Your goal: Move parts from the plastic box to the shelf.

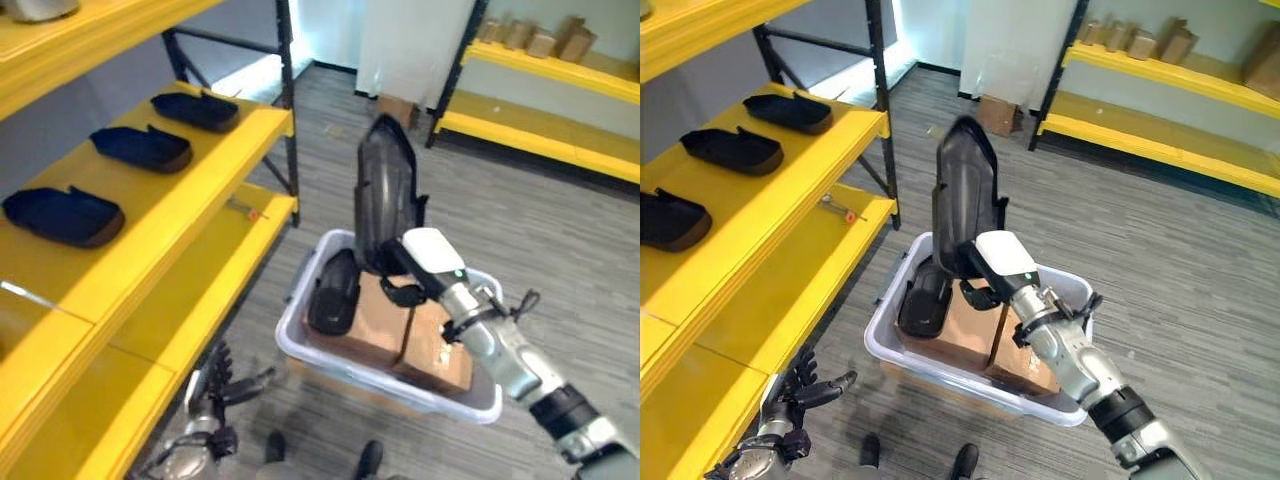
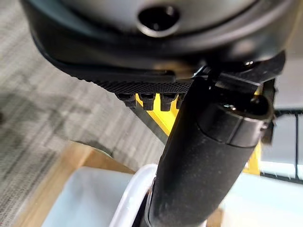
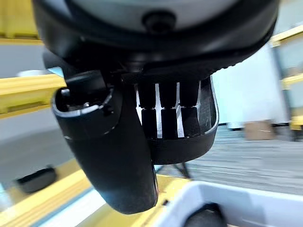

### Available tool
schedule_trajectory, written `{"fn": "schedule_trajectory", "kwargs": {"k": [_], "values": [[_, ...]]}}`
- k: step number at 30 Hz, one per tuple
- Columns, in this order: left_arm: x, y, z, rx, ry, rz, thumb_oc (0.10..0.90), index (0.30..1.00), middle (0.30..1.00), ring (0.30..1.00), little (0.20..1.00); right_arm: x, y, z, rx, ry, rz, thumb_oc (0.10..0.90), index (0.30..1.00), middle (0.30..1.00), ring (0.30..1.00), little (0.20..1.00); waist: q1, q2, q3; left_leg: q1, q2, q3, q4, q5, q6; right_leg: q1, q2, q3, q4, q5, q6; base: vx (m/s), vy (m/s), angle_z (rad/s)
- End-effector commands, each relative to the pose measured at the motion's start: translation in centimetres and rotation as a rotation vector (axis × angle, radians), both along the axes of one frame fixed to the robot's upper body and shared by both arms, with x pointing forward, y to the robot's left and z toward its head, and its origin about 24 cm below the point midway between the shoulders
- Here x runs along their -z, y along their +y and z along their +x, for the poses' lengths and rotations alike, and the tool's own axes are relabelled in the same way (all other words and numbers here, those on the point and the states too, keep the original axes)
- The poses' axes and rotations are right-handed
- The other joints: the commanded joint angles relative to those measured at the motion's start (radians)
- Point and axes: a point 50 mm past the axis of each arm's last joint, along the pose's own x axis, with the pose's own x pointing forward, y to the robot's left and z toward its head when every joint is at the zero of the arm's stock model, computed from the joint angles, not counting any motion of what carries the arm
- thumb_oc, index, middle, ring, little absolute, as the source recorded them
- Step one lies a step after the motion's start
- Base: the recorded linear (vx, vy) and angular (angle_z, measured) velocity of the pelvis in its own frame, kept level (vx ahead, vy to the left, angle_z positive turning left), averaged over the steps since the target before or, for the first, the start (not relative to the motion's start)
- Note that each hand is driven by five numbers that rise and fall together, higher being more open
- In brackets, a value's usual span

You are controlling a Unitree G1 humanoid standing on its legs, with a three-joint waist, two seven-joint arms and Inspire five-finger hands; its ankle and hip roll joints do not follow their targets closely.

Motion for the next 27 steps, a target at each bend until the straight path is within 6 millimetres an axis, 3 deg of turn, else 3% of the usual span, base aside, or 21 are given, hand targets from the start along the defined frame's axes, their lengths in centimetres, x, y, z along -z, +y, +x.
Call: {"fn": "schedule_trajectory", "kwargs": {"k": [1,2,3,4,5,6,7,9,11,14,15,27], "values": [[-2.6,0.3,2.9,0.038,-0.150,0.025,0.900,1.000,1.000,1.000,1.000,-7.7,2.0,0.3,-0.134,-0.303,0.106,0.400,0.300,0.300,0.300,0.300,0.046,0.037,-0.022,-0.012,0.046,-0.103,-0.023,0.082,-0.048,0.012,-0.071,-0.023,0.059,-0.120,0.083,-0.20,-0.051,0.75],[-2.6,0.3,3.0,0.037,-0.151,0.027,0.900,1.000,1.000,1.000,1.000,-8.1,1.8,0.2,-0.130,-0.321,0.110,0.400,0.300,0.300,0.300,0.300,0.061,0.051,-0.013,-0.051,0.043,-0.116,-0.043,0.123,-0.064,0.002,-0.079,-0.066,0.054,-0.120,0.083,-0.15,-0.043,0.86],[-2.5,0.2,3.2,0.039,-0.150,0.025,0.900,1.000,1.000,1.000,1.000,-8.2,1.4,0.1,-0.115,-0.333,0.110,0.400,0.300,0.300,0.300,0.300,0.054,0.056,-0.018,-0.075,0.042,-0.113,-0.049,0.124,-0.075,-0.001,-0.083,-0.082,0.050,-0.136,0.091,-0.10,0.053,1.86],[-2.5,-0.1,3.5,0.038,-0.154,0.024,0.900,1.000,1.000,1.000,1.000,-8.1,0.6,0.1,-0.079,-0.344,0.101,0.400,0.300,0.300,0.300,0.300,0.039,0.058,-0.015,-0.097,0.048,-0.045,-0.049,0.155,-0.075,-0.008,-0.105,-0.125,0.043,-0.121,0.098,-0.03,0.055,2.01],[-2.5,-0.1,3.5,0.039,-0.154,0.024,0.900,1.000,1.000,1.000,1.000,-8.1,0.6,0.1,-0.077,-0.345,0.101,0.400,0.300,0.300,0.300,0.300,0.041,0.057,-0.015,-0.098,0.045,-0.044,-0.049,0.156,-0.073,-0.008,-0.107,-0.126,0.041,-0.119,0.100,-0.13,0.130,1.92],[-2.5,-0.3,3.8,0.023,-0.160,0.010,0.900,1.000,1.000,1.000,1.000,-8.0,-0.1,-0.1,-0.050,-0.357,0.091,0.400,0.300,0.300,0.300,0.300,0.007,0.044,-0.018,-0.066,0.078,0.098,-0.037,0.151,-0.054,-0.012,-0.133,-0.160,0.036,-0.100,0.105,-0.11,0.074,0.89],[-2.6,-0.4,4.0,0.021,-0.172,0.008,0.900,1.000,1.000,1.000,1.000,-8.1,-0.1,-0.3,-0.052,-0.367,0.086,0.400,0.300,0.300,0.300,0.300,0.002,0.036,-0.018,-0.039,0.095,0.141,0.003,0.136,-0.050,-0.013,-0.142,-0.166,0.029,-0.092,0.103,-0.13,0.084,0.67],[-2.8,-0.5,4.2,0.020,-0.184,0.002,0.900,1.000,1.000,1.000,1.000,-7.8,-0.1,-0.5,-0.054,-0.357,0.091,0.400,0.300,0.300,0.300,0.300,0.006,0.031,-0.023,0.000,0.098,0.133,0.080,0.084,-0.048,-0.008,-0.152,-0.174,0.030,-0.083,0.098,-0.05,0.059,0.61],[-2.9,-0.5,4.3,0.020,-0.189,0.004,0.900,1.000,1.000,1.000,1.000,-7.3,0.1,-0.6,-0.065,-0.327,0.104,0.400,0.300,0.300,0.300,0.300,0.006,0.030,-0.033,0.044,0.076,0.080,0.106,0.013,-0.040,-0.010,-0.163,-0.173,0.052,-0.084,0.100,0.00,0.150,0.26],[-2.8,-0.9,4.3,0.052,-0.178,0.009,0.900,1.000,1.000,1.000,1.000,-6.8,-0.7,-0.9,-0.044,-0.299,0.099,0.400,0.300,0.300,0.300,0.300,-0.032,0.037,-0.060,0.085,0.080,0.142,0.024,-0.019,-0.027,0.000,-0.200,-0.197,0.090,-0.073,0.123,0.00,0.250,0.63],[-2.7,-0.9,4.2,0.065,-0.172,0.018,0.900,1.000,1.000,1.000,1.000,-6.3,-0.9,-0.9,-0.033,-0.274,0.090,0.400,0.300,0.300,0.300,0.300,-0.032,0.039,-0.075,0.108,0.043,0.143,-0.020,-0.055,-0.010,0.002,-0.226,-0.195,0.099,-0.055,0.140,0.01,0.365,0.75],[-2.8,0.6,2.9,0.044,-0.159,0.076,0.900,1.000,1.000,1.000,1.000,-5.5,0.1,-1.1,-0.049,-0.234,0.088,0.400,0.300,0.300,0.300,0.300,0.035,-0.002,-0.096,0.119,-0.133,0.103,-0.028,-0.137,0.087,0.038,-0.382,-0.209,0.083,0.074,0.232,-0.01,0.211,0.04]]}}
